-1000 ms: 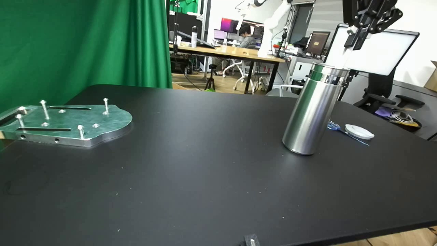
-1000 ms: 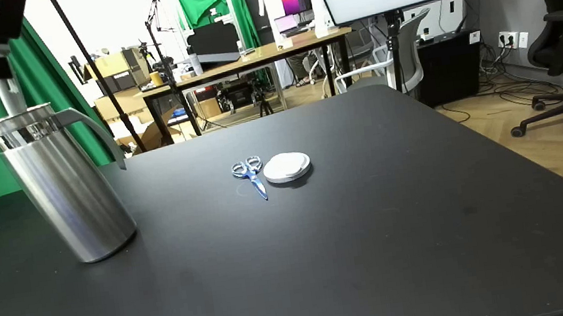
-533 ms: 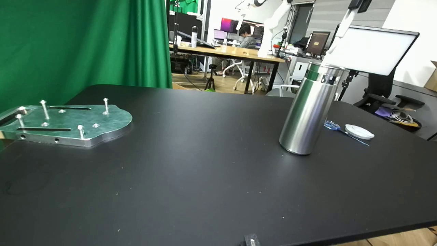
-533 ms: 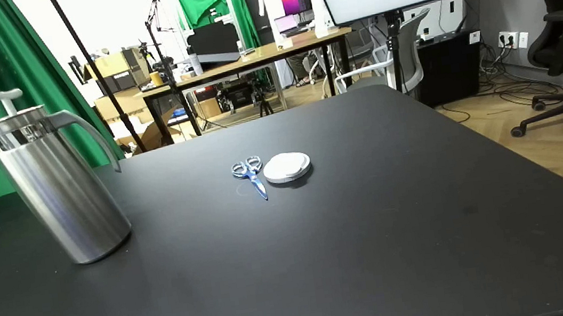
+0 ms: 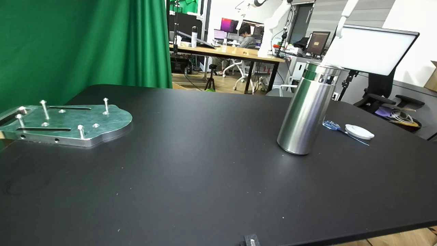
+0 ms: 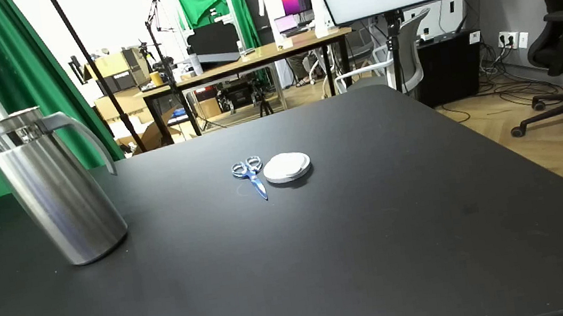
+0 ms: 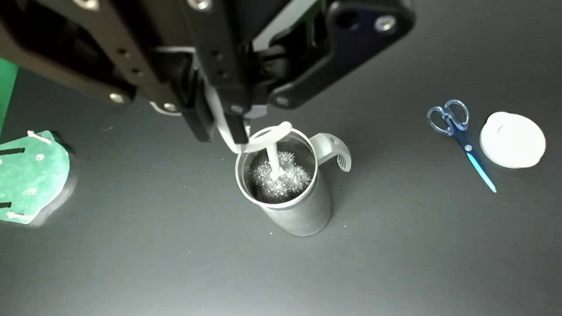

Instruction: Use the brush to clean the insides of the silver bottle

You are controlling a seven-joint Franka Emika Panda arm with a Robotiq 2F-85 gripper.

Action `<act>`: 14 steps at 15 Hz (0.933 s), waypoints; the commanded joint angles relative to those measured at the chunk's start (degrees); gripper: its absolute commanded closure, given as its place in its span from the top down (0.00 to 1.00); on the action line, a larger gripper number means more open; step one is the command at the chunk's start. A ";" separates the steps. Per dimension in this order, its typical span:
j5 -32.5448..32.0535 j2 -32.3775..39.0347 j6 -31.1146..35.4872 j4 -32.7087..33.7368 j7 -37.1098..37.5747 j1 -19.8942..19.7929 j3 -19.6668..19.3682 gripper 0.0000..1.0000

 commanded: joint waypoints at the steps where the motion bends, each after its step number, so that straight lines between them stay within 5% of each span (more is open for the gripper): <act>1: -0.67 2.62 2.00 -0.87 0.41 -0.05 -0.83 0.04; 7: -1.54 8.66 8.39 -2.61 0.50 -0.57 -1.00 0.04; 14: -1.54 11.08 8.61 -3.03 0.67 -0.25 -0.68 0.04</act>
